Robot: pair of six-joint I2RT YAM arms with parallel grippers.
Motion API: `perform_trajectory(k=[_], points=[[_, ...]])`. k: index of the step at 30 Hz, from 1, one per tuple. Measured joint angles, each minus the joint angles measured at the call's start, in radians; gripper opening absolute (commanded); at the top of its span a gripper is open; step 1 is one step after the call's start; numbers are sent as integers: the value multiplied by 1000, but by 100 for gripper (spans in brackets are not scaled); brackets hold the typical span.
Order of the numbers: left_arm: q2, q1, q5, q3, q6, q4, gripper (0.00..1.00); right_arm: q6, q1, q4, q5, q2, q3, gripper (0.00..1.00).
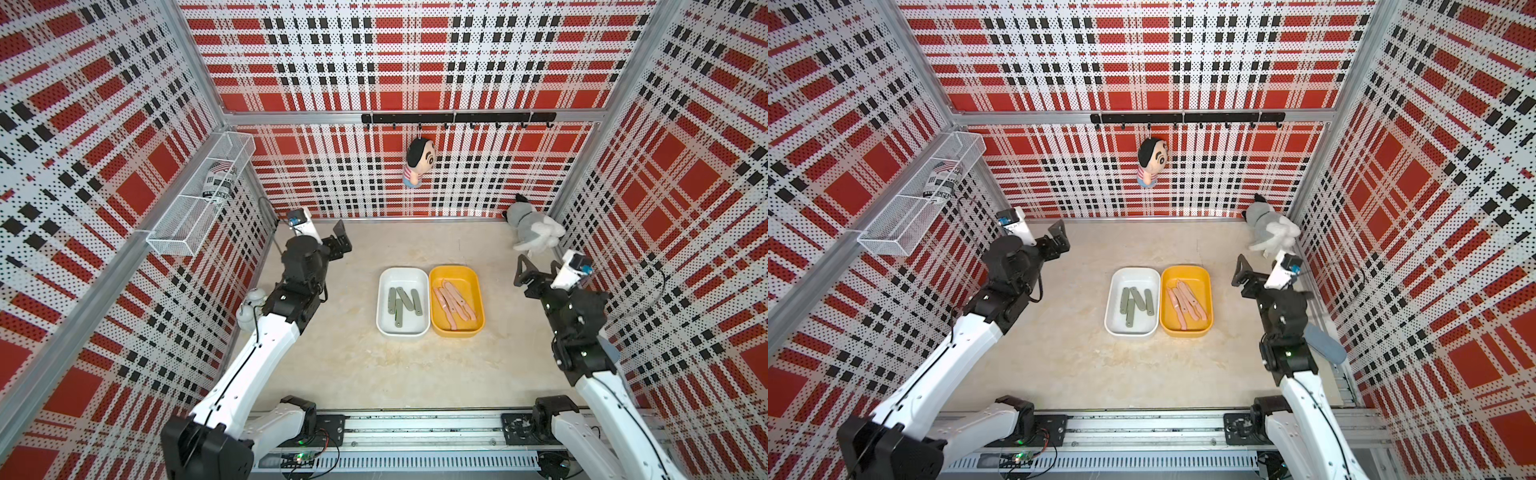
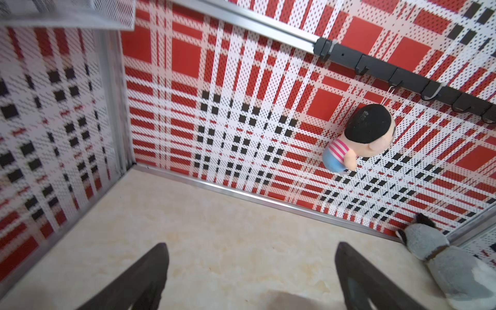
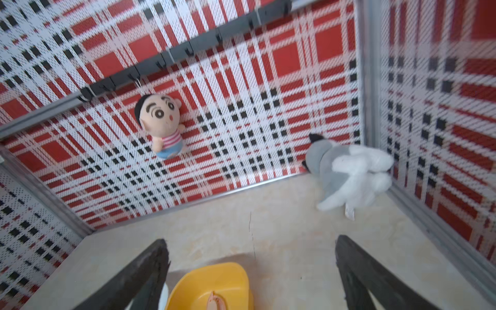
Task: Place the fruit knives into the storage box by color
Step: Reset both arms
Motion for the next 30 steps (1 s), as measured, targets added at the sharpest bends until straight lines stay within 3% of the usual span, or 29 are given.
perform_trajectory(k=[3, 6, 11, 18, 22, 25, 30], points=[[-121, 14, -80, -235, 44, 196, 98, -37, 0, 179, 122, -22, -157, 100], [-208, 45, -152, -515, 90, 431, 98, -85, -1, 284, 169, 32, -215, 100], [-118, 56, -251, -774, 137, 719, 98, -164, -1, 452, 229, 140, -288, 100], [279, 20, -375, -897, 207, 1246, 98, -265, -2, 618, 289, 248, -379, 100], [451, -37, -419, -898, 292, 1418, 98, -272, -13, 735, 285, 381, -404, 100], [531, -25, -417, -881, 320, 1480, 98, -266, -16, 892, 248, 573, -404, 100], [534, 63, -345, -867, 308, 1529, 98, -270, -18, 1121, 193, 933, -368, 100]])
